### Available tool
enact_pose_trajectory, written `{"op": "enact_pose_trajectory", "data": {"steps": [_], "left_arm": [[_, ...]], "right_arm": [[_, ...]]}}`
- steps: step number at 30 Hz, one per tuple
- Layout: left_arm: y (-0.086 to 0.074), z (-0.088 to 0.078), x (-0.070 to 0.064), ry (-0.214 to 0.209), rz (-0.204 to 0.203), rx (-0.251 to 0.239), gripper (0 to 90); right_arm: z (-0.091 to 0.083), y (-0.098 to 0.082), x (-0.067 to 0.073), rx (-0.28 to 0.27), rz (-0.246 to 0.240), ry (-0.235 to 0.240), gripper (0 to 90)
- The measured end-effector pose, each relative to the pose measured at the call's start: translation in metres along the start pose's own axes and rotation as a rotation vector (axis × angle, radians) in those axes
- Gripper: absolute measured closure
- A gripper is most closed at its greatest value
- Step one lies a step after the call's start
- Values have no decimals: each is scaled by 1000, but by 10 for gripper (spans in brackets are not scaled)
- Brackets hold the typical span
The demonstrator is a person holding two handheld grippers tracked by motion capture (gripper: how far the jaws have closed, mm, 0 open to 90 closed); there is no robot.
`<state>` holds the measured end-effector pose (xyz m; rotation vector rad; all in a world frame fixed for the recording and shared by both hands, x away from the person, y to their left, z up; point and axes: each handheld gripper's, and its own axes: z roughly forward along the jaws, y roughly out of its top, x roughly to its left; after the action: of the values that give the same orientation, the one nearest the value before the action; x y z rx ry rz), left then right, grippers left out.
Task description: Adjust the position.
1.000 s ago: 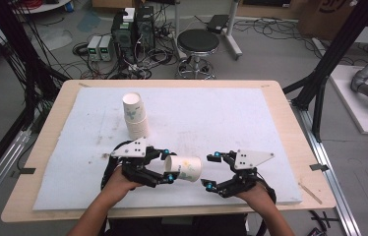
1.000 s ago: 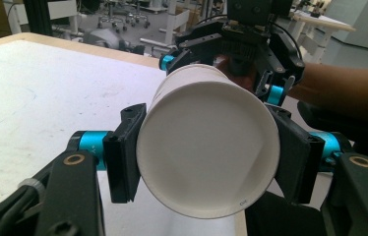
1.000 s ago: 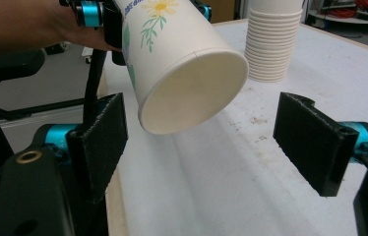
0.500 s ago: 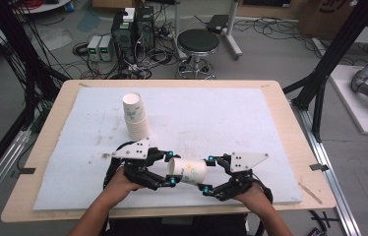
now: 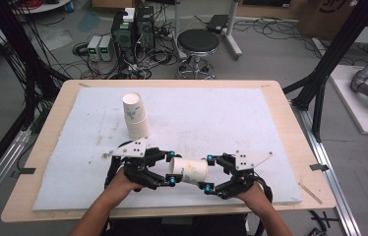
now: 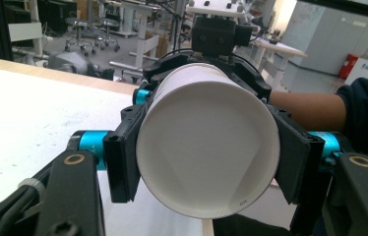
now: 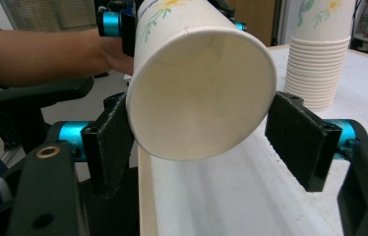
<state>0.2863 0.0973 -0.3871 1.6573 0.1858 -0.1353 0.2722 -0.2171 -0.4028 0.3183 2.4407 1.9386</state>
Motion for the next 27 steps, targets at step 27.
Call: {"op": "enact_pose_trajectory", "data": {"steps": [27], "left_arm": [[17,-8,-10,171,76,230,149]], "right_arm": [[-1,26,-5,238,-32,-33,335]]}}
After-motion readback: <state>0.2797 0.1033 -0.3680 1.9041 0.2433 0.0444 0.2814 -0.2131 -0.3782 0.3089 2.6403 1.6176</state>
